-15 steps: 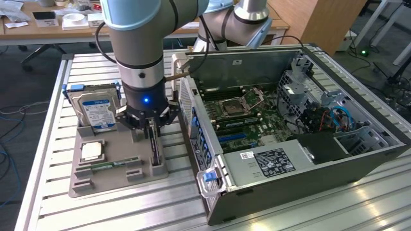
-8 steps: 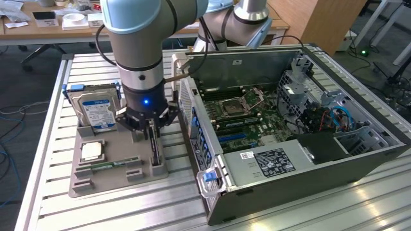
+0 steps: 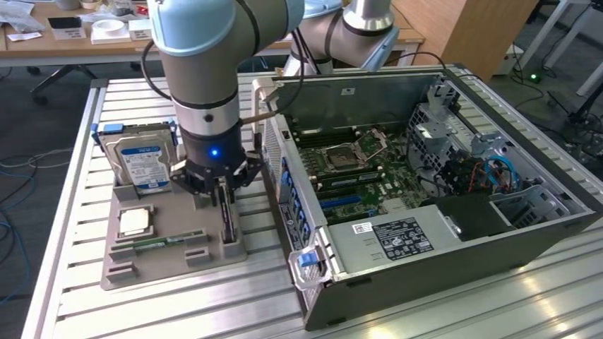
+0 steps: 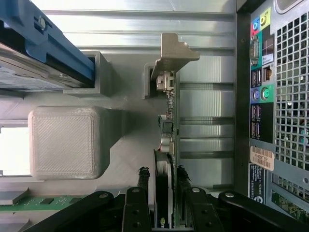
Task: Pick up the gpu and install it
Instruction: 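Pick up the gpu and move the gpu toward the slot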
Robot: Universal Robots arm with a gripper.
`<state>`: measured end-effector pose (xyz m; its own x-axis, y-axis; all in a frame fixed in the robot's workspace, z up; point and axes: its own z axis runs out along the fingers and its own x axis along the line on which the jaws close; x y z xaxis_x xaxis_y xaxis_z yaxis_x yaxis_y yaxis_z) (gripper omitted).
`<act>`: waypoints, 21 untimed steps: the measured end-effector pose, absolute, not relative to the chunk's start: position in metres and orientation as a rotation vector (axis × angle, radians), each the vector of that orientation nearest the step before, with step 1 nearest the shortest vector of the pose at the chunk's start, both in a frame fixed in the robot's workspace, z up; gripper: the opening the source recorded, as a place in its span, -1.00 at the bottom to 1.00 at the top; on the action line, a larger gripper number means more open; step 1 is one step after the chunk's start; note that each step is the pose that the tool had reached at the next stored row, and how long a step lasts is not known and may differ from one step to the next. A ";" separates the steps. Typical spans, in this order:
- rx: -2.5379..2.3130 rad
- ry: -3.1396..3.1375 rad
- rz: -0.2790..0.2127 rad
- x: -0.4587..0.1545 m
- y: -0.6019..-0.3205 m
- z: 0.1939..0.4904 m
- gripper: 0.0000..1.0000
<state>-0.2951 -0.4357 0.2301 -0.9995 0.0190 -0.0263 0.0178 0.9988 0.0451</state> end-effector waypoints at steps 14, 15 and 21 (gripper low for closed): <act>0.029 3.114 0.070 -0.294 -0.436 0.226 -0.29; 0.029 3.114 0.070 -0.294 -0.436 0.226 -0.29; 0.029 3.114 0.070 -0.294 -0.436 0.226 -0.29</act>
